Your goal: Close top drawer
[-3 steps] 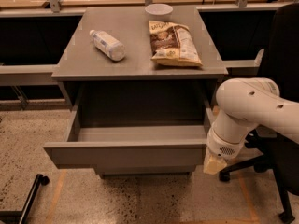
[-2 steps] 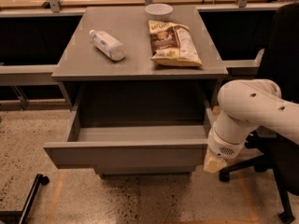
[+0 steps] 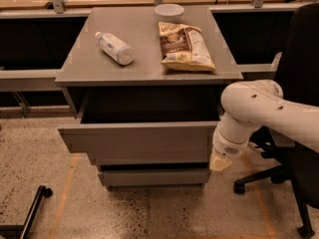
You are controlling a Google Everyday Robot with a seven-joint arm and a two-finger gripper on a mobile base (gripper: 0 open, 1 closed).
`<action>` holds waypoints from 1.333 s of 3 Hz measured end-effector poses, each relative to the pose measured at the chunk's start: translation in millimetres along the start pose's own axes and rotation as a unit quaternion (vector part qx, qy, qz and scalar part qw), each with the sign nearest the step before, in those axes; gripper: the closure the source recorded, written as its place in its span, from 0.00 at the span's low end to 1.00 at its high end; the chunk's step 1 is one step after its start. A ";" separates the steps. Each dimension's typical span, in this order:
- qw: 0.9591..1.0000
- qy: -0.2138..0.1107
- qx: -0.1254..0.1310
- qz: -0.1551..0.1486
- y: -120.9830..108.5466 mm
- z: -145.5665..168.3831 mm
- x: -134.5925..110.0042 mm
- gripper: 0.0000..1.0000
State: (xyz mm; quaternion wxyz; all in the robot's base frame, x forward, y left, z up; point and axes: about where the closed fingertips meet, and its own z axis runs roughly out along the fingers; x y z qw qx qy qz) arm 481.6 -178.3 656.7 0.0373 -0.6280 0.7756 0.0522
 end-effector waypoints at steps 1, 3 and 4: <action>1.000 0.011 0.007 0.009 -4.2 4.0 0.1 1.00; 0.993 -0.027 0.112 -0.022 -100.0 12.4 -22.8 1.00; 0.992 -0.031 0.117 -0.024 -103.7 11.6 -24.8 0.82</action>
Offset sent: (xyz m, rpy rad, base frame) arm 0.1114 0.0129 -0.0104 -0.0154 -0.2999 -0.0090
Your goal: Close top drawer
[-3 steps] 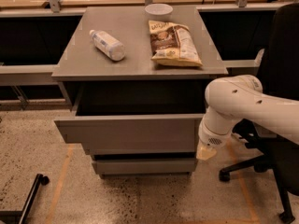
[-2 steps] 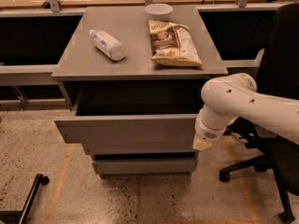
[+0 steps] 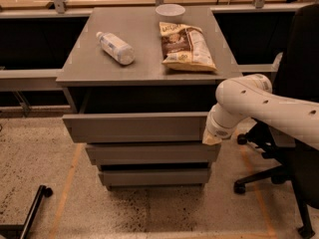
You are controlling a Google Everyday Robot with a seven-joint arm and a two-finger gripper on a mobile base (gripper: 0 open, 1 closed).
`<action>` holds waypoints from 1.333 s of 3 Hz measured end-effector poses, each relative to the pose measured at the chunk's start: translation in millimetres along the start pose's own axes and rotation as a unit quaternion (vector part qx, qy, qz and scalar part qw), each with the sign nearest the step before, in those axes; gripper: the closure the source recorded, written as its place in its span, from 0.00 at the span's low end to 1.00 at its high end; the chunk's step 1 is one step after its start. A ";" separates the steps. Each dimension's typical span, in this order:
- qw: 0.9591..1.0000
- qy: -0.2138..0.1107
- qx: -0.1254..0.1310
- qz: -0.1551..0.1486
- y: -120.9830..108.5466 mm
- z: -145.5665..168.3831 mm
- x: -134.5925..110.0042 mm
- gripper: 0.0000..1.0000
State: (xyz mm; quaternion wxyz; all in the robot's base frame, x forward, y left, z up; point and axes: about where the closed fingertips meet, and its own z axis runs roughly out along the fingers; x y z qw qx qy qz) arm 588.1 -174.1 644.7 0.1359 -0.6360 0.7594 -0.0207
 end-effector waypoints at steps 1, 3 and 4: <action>1.000 0.000 -0.002 -0.001 1.2 1.7 0.0 0.51; 1.000 0.001 -0.004 -0.001 2.8 3.8 0.1 0.05; 1.000 0.001 -0.005 -0.001 3.4 4.6 0.1 0.00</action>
Offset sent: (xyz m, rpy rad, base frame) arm -0.0005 0.0003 -0.0012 -0.0003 0.0023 0.0010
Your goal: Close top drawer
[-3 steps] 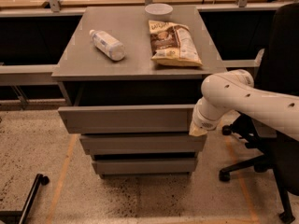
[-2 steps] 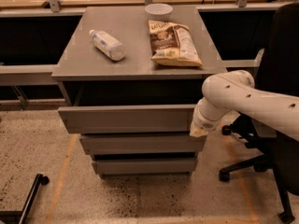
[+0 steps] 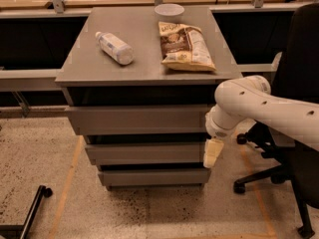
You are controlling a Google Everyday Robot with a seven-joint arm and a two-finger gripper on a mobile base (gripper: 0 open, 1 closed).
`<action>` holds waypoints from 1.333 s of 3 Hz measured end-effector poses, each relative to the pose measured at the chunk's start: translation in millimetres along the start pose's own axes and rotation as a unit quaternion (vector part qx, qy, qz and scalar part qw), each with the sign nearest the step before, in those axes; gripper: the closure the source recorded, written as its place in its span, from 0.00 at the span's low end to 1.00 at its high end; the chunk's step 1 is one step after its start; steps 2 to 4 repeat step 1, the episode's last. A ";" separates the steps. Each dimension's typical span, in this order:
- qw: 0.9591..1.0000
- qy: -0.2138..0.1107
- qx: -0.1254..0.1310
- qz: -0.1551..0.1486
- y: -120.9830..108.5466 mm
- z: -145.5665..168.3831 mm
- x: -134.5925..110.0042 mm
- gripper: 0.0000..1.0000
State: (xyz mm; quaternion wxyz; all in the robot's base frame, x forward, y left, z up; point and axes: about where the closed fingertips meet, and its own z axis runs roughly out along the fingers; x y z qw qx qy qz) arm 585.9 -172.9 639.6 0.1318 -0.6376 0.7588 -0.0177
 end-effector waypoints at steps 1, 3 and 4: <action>1.000 0.000 0.000 0.000 0.0 0.0 0.0 0.00; 1.000 0.000 0.000 0.000 0.0 0.0 0.0 0.00; 1.000 0.000 0.000 0.000 0.0 0.0 0.0 0.00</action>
Offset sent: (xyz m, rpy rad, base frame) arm 0.0000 0.0000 0.0000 0.0000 0.0000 0.0000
